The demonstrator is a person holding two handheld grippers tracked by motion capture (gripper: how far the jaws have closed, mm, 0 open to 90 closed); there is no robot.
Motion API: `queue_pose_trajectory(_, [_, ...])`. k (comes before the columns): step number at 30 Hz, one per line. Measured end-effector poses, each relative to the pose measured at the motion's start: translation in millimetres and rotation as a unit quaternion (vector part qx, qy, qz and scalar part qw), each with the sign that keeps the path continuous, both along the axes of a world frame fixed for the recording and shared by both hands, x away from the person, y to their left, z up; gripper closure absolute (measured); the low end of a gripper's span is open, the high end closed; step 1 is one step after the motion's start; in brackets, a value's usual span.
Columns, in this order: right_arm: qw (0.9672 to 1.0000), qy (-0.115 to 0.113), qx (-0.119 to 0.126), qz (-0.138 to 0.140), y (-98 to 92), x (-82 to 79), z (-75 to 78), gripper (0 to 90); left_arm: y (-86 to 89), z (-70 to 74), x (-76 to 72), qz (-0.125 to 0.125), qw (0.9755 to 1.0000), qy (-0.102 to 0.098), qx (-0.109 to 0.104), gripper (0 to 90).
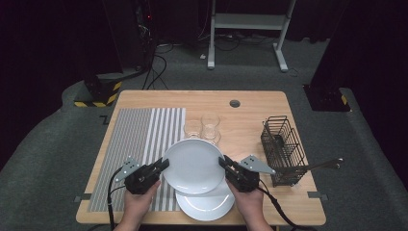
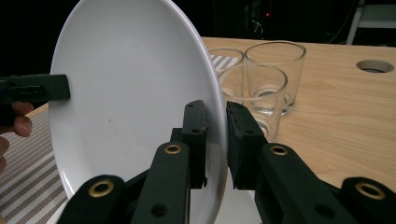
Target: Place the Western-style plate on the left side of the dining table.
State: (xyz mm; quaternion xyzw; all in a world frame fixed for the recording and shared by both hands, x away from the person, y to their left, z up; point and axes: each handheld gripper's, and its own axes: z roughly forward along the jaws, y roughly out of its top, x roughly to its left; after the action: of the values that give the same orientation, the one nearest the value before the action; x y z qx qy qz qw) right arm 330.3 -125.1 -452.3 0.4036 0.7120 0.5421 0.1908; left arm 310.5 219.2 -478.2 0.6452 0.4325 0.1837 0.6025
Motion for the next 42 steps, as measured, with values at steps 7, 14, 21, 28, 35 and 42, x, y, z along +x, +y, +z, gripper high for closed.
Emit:
queue_pose_trajectory(7, [0.9999,-0.011,0.0,0.006,11.0,3.6,11.7,78.9,9.9,9.5,0.8,0.008,0.9999,-0.009,-0.003,78.6])
queue_pose_trajectory(14, [0.9998,-0.014,0.001,0.011,27.8,10.5,16.7,79.0,29.0,13.7,6.5,0.016,0.9998,-0.012,-0.007,78.2])
queue_pose_trajectory(21, [0.9997,-0.017,-0.004,0.016,49.4,17.4,22.6,79.4,50.6,13.5,12.5,0.024,0.9994,-0.016,-0.019,77.7])
queue_pose_trajectory(28, [0.9996,-0.024,-0.005,0.016,73.9,19.8,24.2,79.7,71.5,12.0,16.5,0.031,0.9993,-0.018,-0.009,76.1])
queue_pose_trajectory(35, [0.9994,-0.026,-0.003,0.022,88.4,21.9,22.9,79.8,87.8,7.8,14.0,0.031,0.9991,-0.007,-0.029,77.1])
queue_pose_trajectory(42, [0.9991,-0.023,0.0,0.035,102.7,27.4,20.7,80.0,100.9,8.3,13.3,0.048,0.9983,-0.013,-0.032,77.0])
